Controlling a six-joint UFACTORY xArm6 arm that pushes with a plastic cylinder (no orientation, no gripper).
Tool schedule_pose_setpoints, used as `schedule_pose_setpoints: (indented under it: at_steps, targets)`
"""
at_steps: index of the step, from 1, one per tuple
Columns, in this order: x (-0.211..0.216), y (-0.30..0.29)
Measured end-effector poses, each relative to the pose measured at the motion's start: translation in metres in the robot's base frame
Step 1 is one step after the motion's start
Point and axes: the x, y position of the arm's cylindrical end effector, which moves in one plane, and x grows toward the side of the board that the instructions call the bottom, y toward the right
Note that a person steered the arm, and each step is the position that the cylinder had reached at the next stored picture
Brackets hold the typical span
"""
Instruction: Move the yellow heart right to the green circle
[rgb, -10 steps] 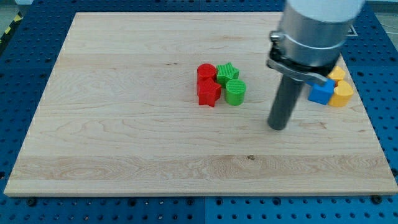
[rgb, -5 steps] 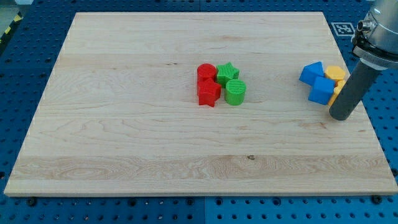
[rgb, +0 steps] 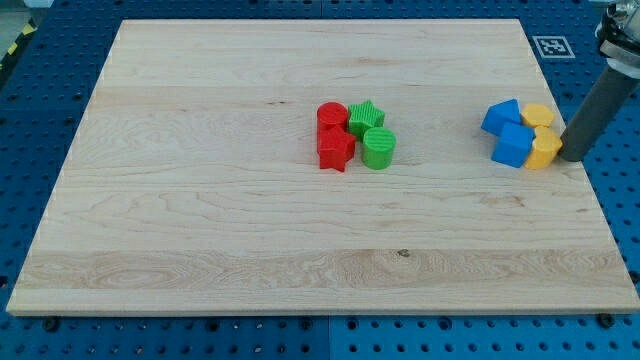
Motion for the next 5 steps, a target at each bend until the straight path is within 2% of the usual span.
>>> schedule_pose_setpoints:
  at_steps: [5]
  targets:
    - [-0.012, -0.032]
